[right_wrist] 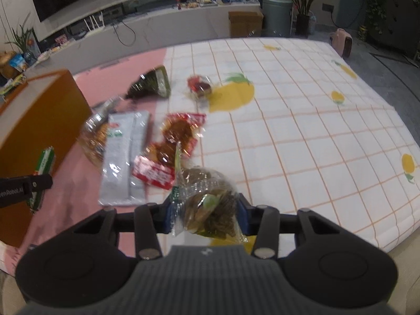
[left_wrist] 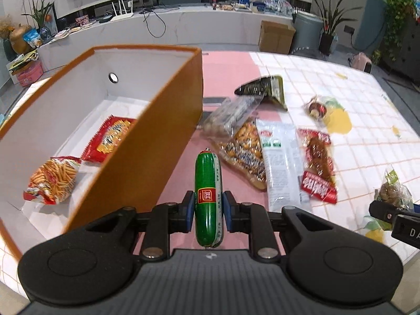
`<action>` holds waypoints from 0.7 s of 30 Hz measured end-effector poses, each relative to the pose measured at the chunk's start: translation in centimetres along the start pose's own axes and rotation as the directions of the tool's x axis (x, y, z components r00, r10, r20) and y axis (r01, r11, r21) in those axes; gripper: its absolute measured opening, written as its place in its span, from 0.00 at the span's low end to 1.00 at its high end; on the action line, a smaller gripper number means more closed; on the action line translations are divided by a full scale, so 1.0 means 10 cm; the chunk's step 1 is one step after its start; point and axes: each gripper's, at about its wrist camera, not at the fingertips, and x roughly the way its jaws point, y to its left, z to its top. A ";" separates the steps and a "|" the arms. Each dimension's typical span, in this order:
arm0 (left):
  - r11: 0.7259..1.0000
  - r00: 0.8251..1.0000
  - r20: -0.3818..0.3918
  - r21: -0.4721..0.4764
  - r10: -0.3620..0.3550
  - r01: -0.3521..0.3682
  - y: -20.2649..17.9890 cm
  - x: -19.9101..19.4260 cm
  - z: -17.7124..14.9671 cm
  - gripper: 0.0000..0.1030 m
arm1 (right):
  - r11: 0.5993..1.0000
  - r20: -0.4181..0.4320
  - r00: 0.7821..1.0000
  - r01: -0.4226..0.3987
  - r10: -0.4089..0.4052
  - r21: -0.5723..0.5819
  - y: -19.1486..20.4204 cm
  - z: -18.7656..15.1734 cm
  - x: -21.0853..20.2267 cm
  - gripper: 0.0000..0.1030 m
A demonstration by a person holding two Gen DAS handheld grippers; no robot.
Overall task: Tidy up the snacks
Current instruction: 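Grasp the green sausage with the left tool while the right tool grasps the dried-fruit bag, then carry the sausage and dried-fruit bag into the box and release them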
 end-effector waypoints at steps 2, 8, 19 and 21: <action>1.000 1.000 0.016 -0.014 -0.009 0.009 0.04 -0.11 0.04 0.24 | 1.000 0.022 1.000 -0.017 0.017 -0.003 0.04 0.06 -0.09 0.42; 0.997 0.997 0.064 -0.065 -0.039 0.043 0.19 -0.42 0.20 0.24 | 0.995 0.082 0.993 -0.084 0.089 -0.059 0.29 0.27 -0.38 0.42; 0.991 0.992 0.124 -0.128 -0.021 0.037 0.87 -0.88 0.62 0.24 | 0.935 0.099 0.951 -0.262 0.292 -0.239 1.13 0.74 -0.67 0.42; 0.989 0.993 0.119 -0.141 -0.018 0.035 1.02 -0.92 0.70 0.24 | 0.916 0.081 0.942 -0.294 0.327 -0.271 1.34 0.81 -0.66 0.42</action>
